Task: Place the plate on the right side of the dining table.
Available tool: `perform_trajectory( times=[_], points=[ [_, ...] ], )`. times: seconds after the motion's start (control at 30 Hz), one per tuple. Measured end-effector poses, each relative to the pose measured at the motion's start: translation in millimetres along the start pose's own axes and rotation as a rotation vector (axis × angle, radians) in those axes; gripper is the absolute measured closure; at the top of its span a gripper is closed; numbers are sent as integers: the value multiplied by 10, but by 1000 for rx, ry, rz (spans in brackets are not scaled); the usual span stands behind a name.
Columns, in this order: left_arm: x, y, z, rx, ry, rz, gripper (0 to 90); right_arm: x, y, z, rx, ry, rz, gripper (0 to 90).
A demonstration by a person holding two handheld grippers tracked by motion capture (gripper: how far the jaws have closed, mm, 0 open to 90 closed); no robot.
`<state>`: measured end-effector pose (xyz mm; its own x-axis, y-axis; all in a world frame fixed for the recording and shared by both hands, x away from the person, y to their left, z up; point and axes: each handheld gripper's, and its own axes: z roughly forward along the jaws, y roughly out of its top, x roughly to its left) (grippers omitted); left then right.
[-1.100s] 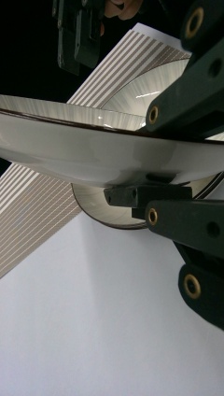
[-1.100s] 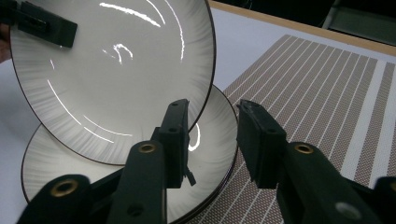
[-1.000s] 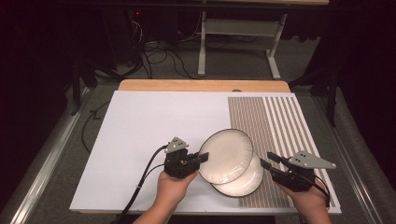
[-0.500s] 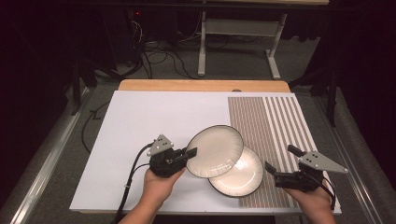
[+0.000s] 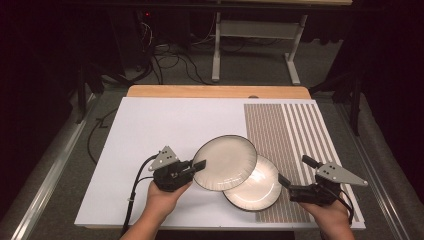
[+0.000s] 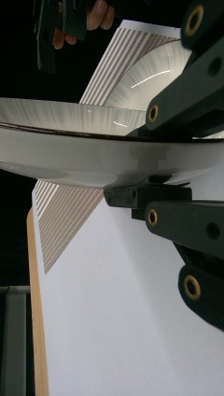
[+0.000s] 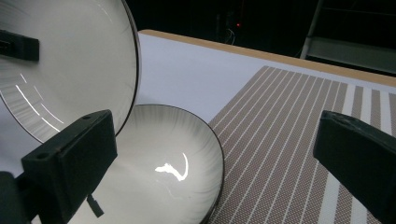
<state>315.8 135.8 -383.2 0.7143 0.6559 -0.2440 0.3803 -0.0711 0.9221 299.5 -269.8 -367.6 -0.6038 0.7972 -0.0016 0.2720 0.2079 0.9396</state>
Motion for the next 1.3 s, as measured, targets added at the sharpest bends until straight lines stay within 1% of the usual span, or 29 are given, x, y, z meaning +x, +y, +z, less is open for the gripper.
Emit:
perform_trajectory(
  times=[0.03,0.1,0.13,0.17,0.2,0.3,0.33,0.37,0.43,0.47,0.5,0.53,0.6,0.63,0.67,0.7,0.73,0.77,0.87,0.9,0.93,1.0,1.03,1.07,1.1,1.17,1.23,1.3],
  points=[
    [4,-6,-6,1,1,2,791,0,0,0,0,0,0,5],
    [14,-15,-18,3,0,2,791,62,39,24,3,9,-4,5],
    [18,-19,-22,2,-2,3,791,62,39,24,3,9,-4,5],
    [21,-21,-24,1,-4,4,791,78,52,38,2,13,-15,7],
    [22,-20,-23,2,-4,6,791,98,61,52,4,18,-12,9],
    [33,-19,-14,1,-11,2,791,132,108,114,11,40,-6,21],
    [37,-19,-12,0,-13,2,790,156,146,157,10,52,-14,31],
    [37,-19,-12,0,-13,2,790,156,146,157,10,52,-14,31],
    [38,-19,-13,1,-13,8,789,207,208,233,15,71,-11,47],
    [36,-20,-14,0,-13,11,789,207,208,233,15,71,-11,47],
    [35,-20,-14,0,-14,13,790,228,228,262,20,78,-14,58],
    [34,-19,-14,0,-13,16,789,271,266,325,35,94,-17,79],
    [33,-18,-15,1,-12,20,788,290,285,357,45,96,-18,83],
    [33,-18,-15,0,-13,21,788,320,324,418,57,108,-23,102],
    [34,-18,-14,0,-14,21,788,320,324,418,57,108,-23,102],
    [35,-19,-15,2,-11,20,788,355,368,479,60,117,-20,126],
    [35,-19,-15,2,-11,20,788,355,368,479,60,117,-20,126],
    [37,-18,-12,1,-14,20,788,373,400,526,62,124,-21,139],
    [39,-19,-11,1,-13,19,787,397,430,575,66,127,-23,153],
    [37,-20,-11,1,-11,20,787,405,443,598,62,126,-28,170],
    [35,-21,-11,0,-11,20,787,427,456,635,61,140,-27,206],
    [31,-21,-11,-2,-11,23,787,428,457,656,61,144,-29,214],
    [29,-23,-12,-2,-11,23,786,423,444,685,60,152,-27,243],
    [27,-24,-13,-3,-10,25,786,423,444,685,60,152,-27,243],
    [27,-28,-13,-3,-10,22,786,422,404,688,50,160,-10,252],
    [29,-31,-11,-5,-12,20,786,419,385,693,49,162,-14,255],
    [36,-40,-5,-7,-16,16,786,422,338,716,64,167,-16,270],
    [37,-43,3,-5,-18,16,784,424,285,745,85,177,5,297]
  ],
)
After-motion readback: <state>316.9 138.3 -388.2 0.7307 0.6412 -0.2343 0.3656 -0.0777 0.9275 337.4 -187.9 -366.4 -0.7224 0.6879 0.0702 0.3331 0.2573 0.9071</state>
